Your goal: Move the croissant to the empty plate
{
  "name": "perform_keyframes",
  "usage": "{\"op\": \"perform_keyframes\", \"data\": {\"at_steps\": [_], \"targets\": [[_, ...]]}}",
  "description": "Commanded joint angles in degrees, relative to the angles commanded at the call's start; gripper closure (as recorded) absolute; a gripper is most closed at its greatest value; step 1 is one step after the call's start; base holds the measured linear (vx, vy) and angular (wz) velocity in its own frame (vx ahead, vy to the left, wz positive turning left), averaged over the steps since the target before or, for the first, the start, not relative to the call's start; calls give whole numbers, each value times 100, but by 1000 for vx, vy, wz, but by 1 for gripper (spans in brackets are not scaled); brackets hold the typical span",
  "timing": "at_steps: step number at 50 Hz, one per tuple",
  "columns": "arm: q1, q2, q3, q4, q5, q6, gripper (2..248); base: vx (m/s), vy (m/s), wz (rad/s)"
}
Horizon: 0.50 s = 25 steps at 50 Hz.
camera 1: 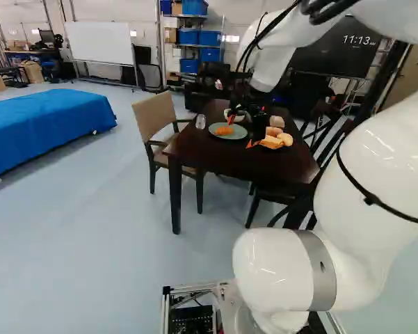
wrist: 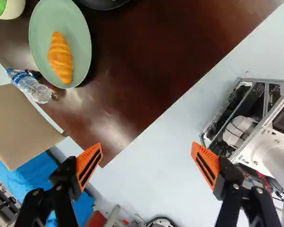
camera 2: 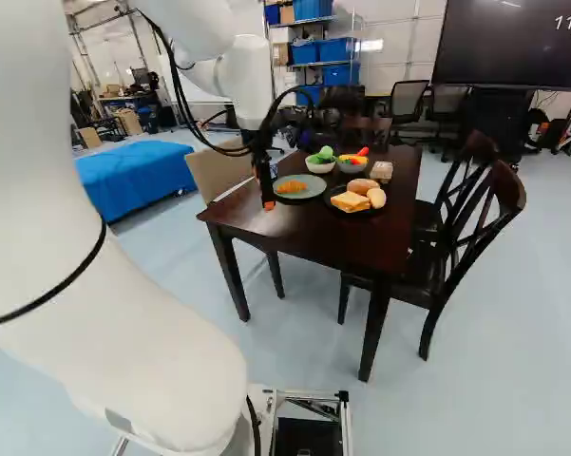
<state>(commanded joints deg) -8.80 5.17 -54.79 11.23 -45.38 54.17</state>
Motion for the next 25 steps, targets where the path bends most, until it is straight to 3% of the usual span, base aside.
{"op": "perform_keyframes", "data": {"at_steps": [25], "targets": [[14, 39, 89, -15, 125, -71, 3, 0, 0, 0]]}}
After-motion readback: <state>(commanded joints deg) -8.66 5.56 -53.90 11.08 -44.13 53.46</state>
